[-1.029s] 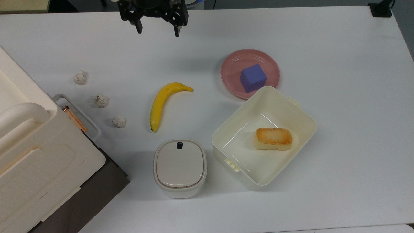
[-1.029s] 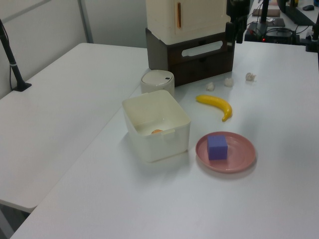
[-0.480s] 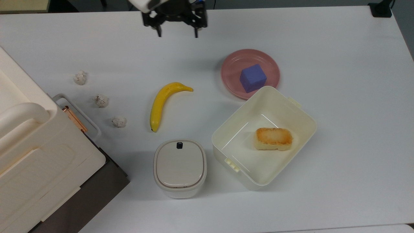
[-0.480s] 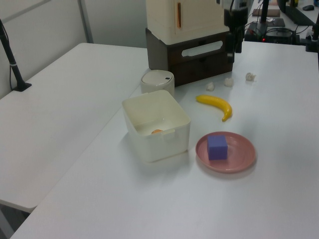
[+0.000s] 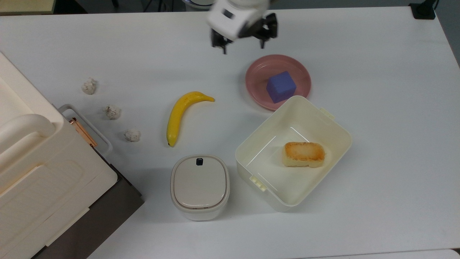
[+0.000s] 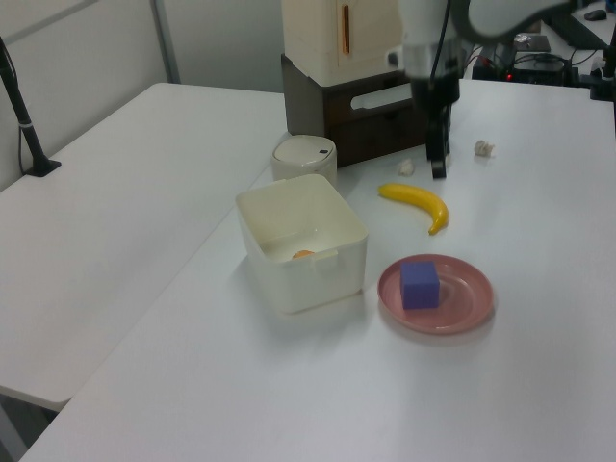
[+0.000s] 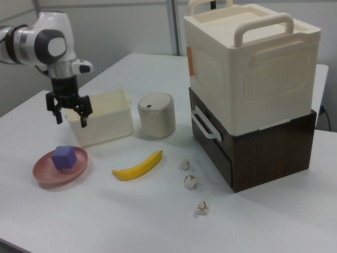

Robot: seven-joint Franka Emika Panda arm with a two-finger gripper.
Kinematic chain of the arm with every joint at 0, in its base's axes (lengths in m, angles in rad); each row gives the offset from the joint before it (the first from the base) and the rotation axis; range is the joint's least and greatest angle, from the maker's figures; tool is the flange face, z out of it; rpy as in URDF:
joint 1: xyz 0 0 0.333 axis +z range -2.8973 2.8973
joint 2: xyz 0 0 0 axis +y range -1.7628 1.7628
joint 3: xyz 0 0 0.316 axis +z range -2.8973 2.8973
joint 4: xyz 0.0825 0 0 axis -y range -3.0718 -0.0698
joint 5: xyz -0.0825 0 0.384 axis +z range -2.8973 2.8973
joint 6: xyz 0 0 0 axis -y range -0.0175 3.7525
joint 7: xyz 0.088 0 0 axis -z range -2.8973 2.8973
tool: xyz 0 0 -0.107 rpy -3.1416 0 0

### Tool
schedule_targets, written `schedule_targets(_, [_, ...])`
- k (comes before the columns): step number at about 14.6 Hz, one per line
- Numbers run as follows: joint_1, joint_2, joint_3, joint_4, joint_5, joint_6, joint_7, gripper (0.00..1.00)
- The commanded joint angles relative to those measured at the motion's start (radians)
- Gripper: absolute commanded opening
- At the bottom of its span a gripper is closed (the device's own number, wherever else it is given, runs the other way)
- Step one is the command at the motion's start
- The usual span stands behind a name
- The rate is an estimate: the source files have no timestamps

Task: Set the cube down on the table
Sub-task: 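Move the gripper over the purple cube on the pink plate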

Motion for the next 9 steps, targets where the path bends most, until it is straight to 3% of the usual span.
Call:
schedule_targets(1, [0.090, 0.051, -0.013, 0.004, 0.026, 0.038, -0.045, 1.00])
schedule_targets(9, [0.193, 0.169, -0.014, 0.004, 0.009, 0.177, -0.042, 1.00])
